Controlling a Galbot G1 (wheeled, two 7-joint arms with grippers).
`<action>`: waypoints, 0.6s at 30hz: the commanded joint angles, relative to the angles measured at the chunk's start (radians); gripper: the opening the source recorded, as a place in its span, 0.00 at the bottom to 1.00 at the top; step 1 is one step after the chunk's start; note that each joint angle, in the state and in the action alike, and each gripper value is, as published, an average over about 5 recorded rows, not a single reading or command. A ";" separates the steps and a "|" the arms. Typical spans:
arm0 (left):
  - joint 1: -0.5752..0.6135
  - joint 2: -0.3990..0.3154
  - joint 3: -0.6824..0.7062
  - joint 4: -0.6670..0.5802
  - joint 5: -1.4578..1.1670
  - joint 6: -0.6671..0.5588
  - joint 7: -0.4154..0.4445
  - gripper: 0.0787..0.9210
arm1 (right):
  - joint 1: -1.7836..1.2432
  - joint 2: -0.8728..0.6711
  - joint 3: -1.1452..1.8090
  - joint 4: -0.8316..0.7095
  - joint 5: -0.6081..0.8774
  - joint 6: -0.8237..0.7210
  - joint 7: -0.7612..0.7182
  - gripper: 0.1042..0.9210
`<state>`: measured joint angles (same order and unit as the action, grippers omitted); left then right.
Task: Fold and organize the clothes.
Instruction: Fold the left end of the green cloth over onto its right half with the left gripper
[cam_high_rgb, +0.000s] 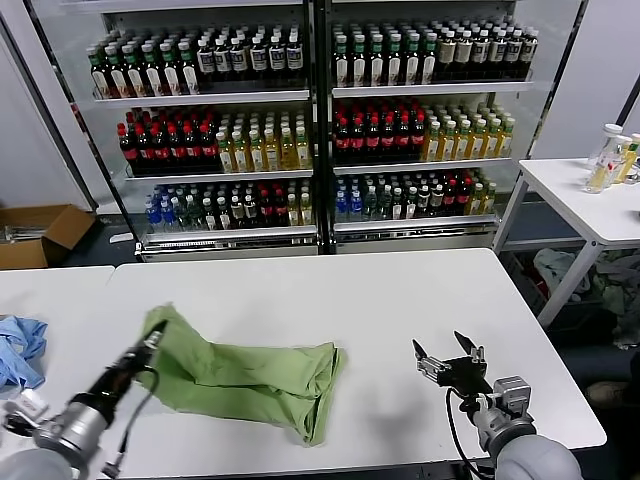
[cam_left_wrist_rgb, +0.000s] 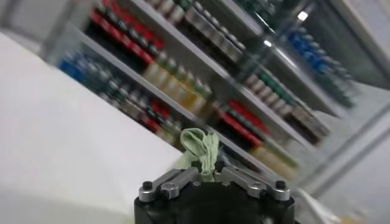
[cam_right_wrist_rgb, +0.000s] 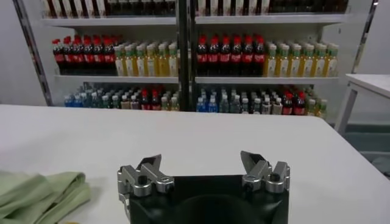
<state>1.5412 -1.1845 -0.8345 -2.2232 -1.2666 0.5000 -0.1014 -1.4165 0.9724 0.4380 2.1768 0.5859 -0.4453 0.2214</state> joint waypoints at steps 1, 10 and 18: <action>-0.001 -0.093 0.377 -0.066 0.078 0.007 0.022 0.06 | 0.005 -0.003 0.001 -0.005 0.003 0.002 -0.001 0.88; -0.107 -0.083 0.506 0.101 0.310 -0.021 0.046 0.06 | 0.012 -0.012 0.003 -0.011 0.008 0.003 -0.004 0.88; -0.169 -0.070 0.549 0.155 0.457 -0.036 0.097 0.18 | 0.020 -0.010 -0.001 -0.020 0.009 0.002 -0.004 0.88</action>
<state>1.4522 -1.2495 -0.4255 -2.1533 -1.0330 0.4782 -0.0522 -1.3991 0.9614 0.4383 2.1608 0.5949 -0.4433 0.2173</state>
